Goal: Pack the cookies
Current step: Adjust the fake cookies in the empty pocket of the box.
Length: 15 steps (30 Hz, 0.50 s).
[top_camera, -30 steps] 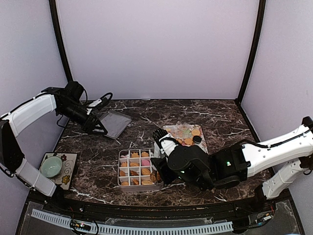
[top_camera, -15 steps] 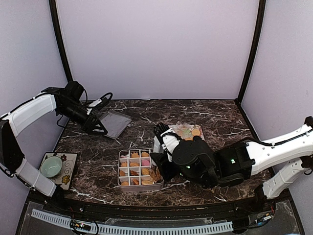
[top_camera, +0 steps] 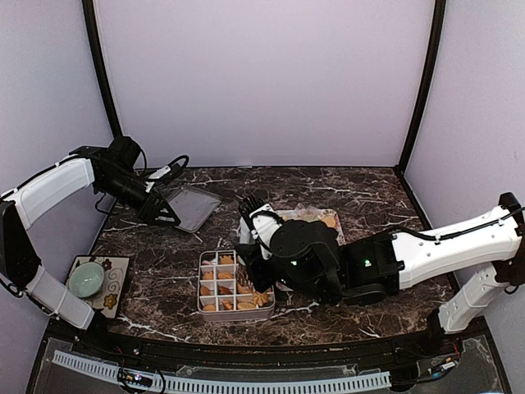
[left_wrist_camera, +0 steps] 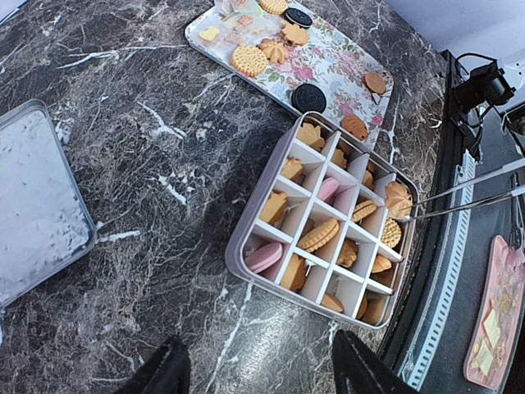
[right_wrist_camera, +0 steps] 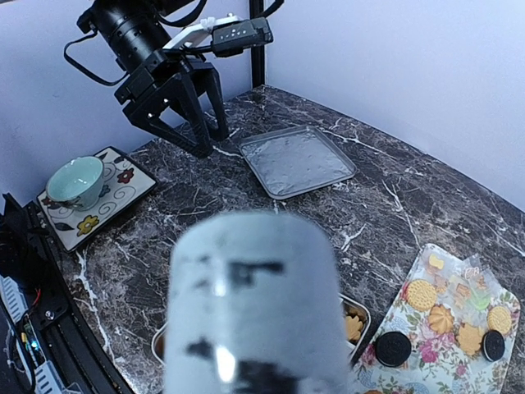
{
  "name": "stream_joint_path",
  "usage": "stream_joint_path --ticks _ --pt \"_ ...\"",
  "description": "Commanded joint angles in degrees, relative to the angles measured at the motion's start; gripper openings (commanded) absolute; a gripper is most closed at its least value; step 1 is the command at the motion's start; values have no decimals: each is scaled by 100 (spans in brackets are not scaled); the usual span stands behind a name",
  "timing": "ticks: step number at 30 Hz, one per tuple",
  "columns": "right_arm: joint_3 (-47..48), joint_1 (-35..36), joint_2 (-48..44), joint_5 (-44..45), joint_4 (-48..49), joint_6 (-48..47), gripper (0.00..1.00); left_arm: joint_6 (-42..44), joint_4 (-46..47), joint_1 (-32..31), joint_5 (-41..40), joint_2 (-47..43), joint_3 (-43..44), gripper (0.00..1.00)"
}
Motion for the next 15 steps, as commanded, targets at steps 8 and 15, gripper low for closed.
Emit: stream_joint_path --ticks 8,15 --pt "-370 -39 -159 -19 285 395 24 55 -113 16 118 -144 -50 61" --pt "-592 -40 -400 107 -44 616 22 59 -113 25 108 -133 -24 60"
